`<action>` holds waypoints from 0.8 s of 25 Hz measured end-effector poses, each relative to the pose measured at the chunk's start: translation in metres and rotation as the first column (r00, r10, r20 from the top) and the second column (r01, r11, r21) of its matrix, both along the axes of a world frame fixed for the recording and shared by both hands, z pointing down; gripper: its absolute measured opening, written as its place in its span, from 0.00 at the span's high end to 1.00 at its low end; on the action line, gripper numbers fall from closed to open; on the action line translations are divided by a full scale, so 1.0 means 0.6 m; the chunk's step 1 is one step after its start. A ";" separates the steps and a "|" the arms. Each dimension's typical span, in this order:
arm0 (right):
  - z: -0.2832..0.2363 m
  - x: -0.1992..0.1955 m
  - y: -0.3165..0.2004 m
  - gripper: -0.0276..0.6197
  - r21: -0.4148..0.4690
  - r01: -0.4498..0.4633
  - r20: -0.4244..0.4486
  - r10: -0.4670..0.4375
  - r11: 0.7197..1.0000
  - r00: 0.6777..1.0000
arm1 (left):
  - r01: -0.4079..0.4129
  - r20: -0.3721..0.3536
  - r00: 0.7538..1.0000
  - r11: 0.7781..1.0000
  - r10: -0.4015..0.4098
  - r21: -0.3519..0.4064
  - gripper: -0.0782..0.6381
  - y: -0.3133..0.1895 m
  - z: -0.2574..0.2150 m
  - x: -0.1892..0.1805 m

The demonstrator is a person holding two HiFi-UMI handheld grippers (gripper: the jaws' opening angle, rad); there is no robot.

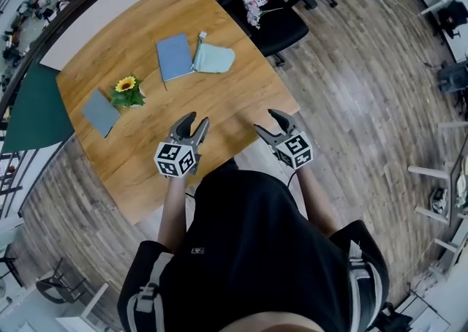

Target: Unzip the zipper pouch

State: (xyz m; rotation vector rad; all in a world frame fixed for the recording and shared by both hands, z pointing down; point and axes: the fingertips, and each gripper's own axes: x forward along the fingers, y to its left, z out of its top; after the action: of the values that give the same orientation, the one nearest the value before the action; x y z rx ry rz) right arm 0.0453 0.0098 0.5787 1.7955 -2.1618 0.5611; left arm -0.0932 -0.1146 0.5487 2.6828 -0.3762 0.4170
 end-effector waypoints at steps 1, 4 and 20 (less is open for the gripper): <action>0.002 0.000 -0.009 0.53 -0.009 0.005 0.001 -0.005 1.000 1.000 | 0.001 -0.002 1.000 1.000 -0.001 -0.007 0.64 -0.010 0.003 0.002; 0.009 0.001 -0.040 0.53 -0.026 0.018 -0.003 -0.018 0.999 1.000 | -0.007 -0.011 1.000 1.000 0.006 -0.022 0.65 -0.041 0.012 0.011; 0.045 -0.021 -0.103 0.55 -0.106 0.066 0.001 -0.066 0.992 0.998 | -0.007 0.014 1.000 0.996 0.008 -0.093 0.68 -0.098 0.070 0.028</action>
State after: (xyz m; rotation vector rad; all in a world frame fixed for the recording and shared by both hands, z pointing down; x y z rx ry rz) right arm 0.0327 -0.0523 0.6058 1.6630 -2.1384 0.6447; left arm -0.0765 -0.1733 0.5906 2.5931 -0.3420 0.4447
